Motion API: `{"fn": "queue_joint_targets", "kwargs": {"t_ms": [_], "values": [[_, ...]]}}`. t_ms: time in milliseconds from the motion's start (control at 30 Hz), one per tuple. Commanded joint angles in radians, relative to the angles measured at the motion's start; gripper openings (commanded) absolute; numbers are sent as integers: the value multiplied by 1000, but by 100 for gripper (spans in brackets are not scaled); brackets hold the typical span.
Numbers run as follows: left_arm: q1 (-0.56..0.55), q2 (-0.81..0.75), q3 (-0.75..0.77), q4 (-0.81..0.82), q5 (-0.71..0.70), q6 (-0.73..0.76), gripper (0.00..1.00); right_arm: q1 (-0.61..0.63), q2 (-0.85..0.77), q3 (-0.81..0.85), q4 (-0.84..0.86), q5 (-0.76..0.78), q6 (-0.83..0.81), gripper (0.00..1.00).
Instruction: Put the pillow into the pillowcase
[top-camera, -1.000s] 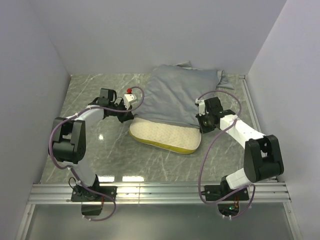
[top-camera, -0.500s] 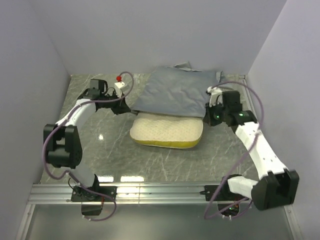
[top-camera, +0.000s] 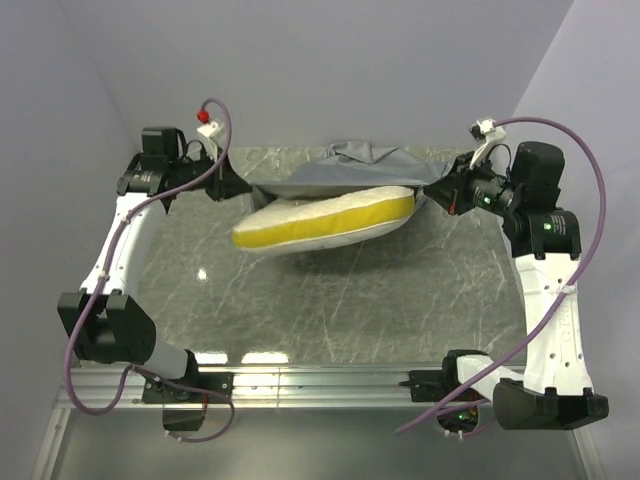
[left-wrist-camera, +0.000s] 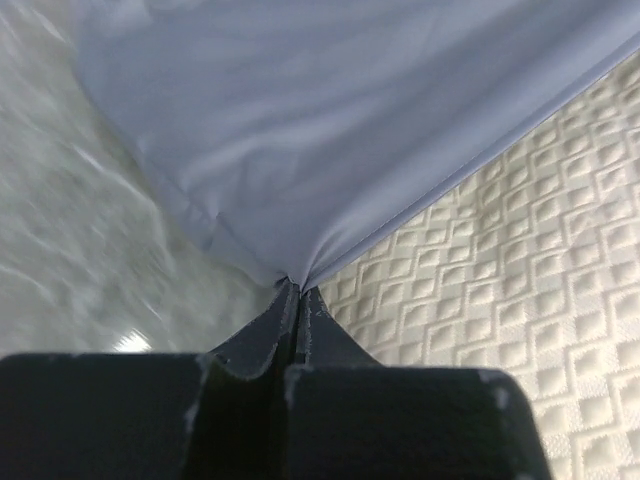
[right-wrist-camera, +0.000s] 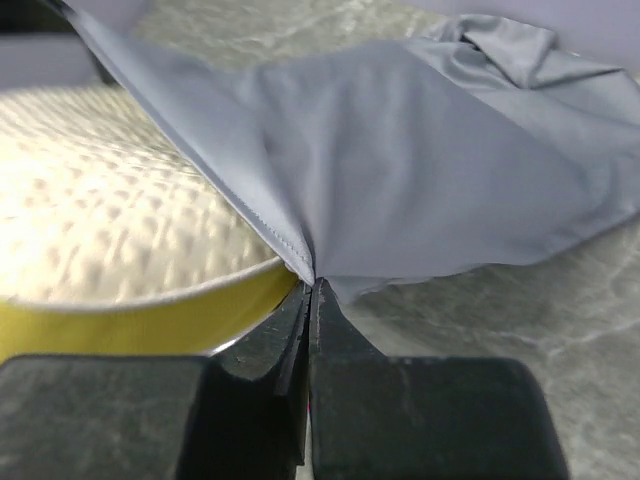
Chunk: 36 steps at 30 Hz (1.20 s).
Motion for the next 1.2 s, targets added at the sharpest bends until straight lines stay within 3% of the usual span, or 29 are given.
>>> {"fn": "queue_joint_targets", "kwargs": {"t_ms": [0,100,200,333,367,400,433,467,500,533,567,600,633,700,767,867,967,1067,1167], "values": [[14,66,-72,-279,10,108,0,-36,8,112,10,-70,96,0],[10,34,-126,-491,66,254,0,-73,23,174,7,-102,145,0],[22,26,-48,-623,102,304,0,-82,34,246,5,-119,200,0],[81,121,298,-800,306,288,0,-95,49,372,39,-116,277,0],[98,156,478,-792,433,245,0,-102,55,424,48,-117,294,0],[115,165,562,-732,475,172,0,-115,59,449,57,-110,312,0],[152,167,687,-644,510,-49,1,-142,59,471,89,-111,356,0],[164,155,704,-509,514,-223,0,-156,59,494,106,-102,374,0],[171,65,672,-36,450,-407,0,-168,59,541,122,-84,387,0],[187,-6,474,214,369,-738,0,-179,59,563,145,-56,401,0],[213,-107,392,449,215,-822,0,-181,63,586,152,-15,401,0],[229,-101,387,386,122,-826,0,-181,65,581,156,7,398,0],[203,-63,540,191,27,-682,0,-179,74,572,156,22,386,0],[185,52,618,-100,-107,-595,0,-178,89,523,125,57,366,0],[188,52,494,-108,-83,-530,0,-178,82,460,96,45,326,0],[188,-98,253,145,3,-577,0,-178,23,316,151,-4,326,0],[143,-121,331,86,14,-542,0,-139,55,308,75,-114,314,0],[134,-115,371,66,-17,-531,0,-92,34,187,31,-214,286,32],[131,-95,412,2,-87,-519,0,-56,25,77,-94,-332,204,44]]}}
